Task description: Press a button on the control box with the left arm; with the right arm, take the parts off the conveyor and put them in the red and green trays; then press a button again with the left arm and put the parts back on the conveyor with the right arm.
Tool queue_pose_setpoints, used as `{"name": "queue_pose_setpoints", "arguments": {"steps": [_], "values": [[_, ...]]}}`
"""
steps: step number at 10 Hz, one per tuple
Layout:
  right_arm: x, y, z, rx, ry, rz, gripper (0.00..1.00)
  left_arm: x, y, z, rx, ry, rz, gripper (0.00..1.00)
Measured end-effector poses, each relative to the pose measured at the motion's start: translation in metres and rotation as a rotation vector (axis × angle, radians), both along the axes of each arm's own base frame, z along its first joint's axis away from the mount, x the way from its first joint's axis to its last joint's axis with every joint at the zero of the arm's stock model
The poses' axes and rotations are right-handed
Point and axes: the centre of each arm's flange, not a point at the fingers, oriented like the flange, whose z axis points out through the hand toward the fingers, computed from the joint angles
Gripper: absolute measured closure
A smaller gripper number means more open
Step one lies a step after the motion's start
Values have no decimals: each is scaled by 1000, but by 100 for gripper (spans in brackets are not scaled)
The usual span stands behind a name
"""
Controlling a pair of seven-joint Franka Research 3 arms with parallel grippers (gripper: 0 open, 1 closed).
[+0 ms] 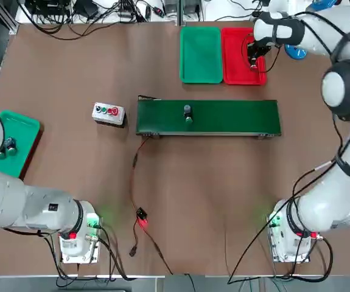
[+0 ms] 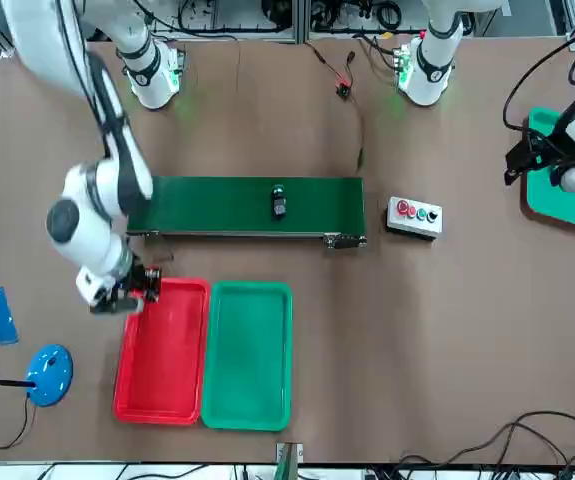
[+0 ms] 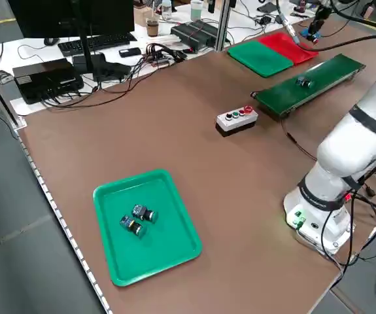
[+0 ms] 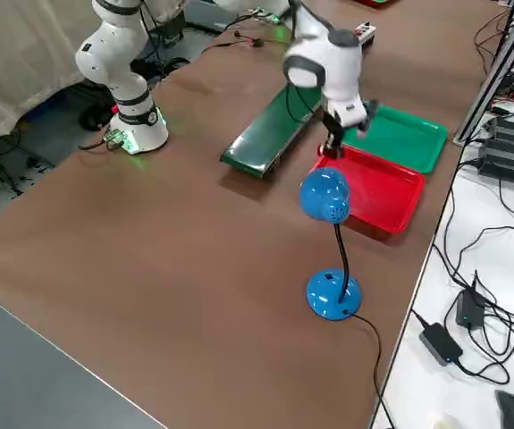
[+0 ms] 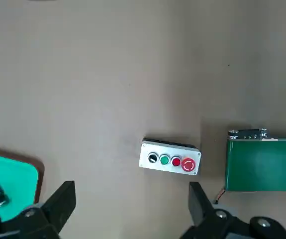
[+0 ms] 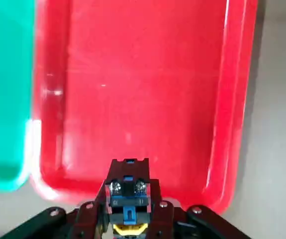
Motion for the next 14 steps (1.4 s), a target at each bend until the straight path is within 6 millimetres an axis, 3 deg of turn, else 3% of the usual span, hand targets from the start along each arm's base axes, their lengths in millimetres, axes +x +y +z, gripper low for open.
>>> {"name": "queue_pose_setpoints", "arguments": {"steps": [1,3,14], "values": [[14,-17,-23,-6,9,9,67,0,0,0,0,0,0,0],[26,-39,-41,-11,12,3,67,0,0,0,0,-1,0,0],[34,-38,-62,-13,-29,24,67,0,0,1,0,-1,0,0]]}}
